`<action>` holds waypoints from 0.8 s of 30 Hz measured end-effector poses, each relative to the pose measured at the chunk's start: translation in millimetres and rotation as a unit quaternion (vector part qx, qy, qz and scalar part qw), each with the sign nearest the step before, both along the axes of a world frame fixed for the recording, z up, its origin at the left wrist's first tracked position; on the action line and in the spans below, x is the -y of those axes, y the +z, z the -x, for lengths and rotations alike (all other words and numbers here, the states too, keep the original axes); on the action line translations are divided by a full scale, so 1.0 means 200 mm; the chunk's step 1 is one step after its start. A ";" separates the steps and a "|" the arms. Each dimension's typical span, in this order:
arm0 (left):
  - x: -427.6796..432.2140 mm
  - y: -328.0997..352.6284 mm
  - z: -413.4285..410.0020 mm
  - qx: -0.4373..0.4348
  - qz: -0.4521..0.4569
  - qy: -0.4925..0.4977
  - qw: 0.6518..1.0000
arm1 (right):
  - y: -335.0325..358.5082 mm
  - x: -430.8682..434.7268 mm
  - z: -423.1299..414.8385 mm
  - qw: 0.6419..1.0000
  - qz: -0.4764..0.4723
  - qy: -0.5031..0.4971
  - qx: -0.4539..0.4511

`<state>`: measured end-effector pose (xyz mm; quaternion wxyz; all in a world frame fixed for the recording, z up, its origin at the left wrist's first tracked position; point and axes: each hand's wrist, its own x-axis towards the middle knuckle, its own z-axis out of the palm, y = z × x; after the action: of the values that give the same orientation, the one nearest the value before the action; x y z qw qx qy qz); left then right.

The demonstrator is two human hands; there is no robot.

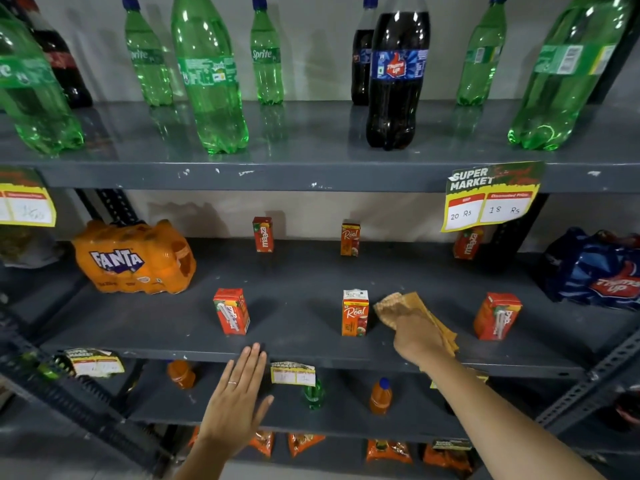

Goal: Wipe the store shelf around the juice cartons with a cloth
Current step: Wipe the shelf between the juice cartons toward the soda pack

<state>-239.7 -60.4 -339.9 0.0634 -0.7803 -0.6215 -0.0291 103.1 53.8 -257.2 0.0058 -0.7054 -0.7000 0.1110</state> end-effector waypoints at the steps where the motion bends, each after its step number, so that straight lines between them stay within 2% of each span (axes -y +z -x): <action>1: 0.00 0.00 0.01 -0.005 0.000 0.000 1.000 | -0.02 0.04 0.02 1.000 -0.003 0.025 0.012; 4: -0.01 0.00 0.03 -0.011 0.006 0.001 1.000 | -0.05 0.25 0.00 0.996 -0.032 0.088 -0.001; 6: -0.01 0.00 0.02 -0.008 0.008 0.004 1.000 | -0.05 0.42 -0.04 0.995 -0.026 0.095 -0.022; 10: -0.01 0.00 0.02 -0.013 0.004 0.004 1.000 | 0.16 0.37 -0.16 0.982 0.140 0.002 -0.126; 12: -0.01 0.02 0.02 -0.024 0.013 0.004 1.000 | 0.27 0.19 -0.20 0.985 0.092 -0.041 -0.142; 15: -0.01 0.03 0.01 -0.039 0.031 0.014 0.999 | 0.34 -0.05 -0.13 0.983 -0.083 -0.100 -0.126; 16: -0.01 0.04 0.01 -0.040 0.037 0.015 0.998 | 0.33 -0.10 -0.08 0.981 -0.110 -0.112 -0.116; 22: -0.01 0.04 0.00 -0.038 0.040 0.016 0.998 | 0.05 -0.01 0.02 0.997 -0.031 -0.054 0.051; 24: -0.01 0.03 -0.01 -0.027 0.031 0.011 0.999 | 0.00 0.10 -0.03 0.995 -0.033 -0.075 0.059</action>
<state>-237.3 -59.1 -333.9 0.0561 -0.7755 -0.6288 0.0116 108.8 34.7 -257.0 -0.0041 -0.7606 -0.6476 0.0451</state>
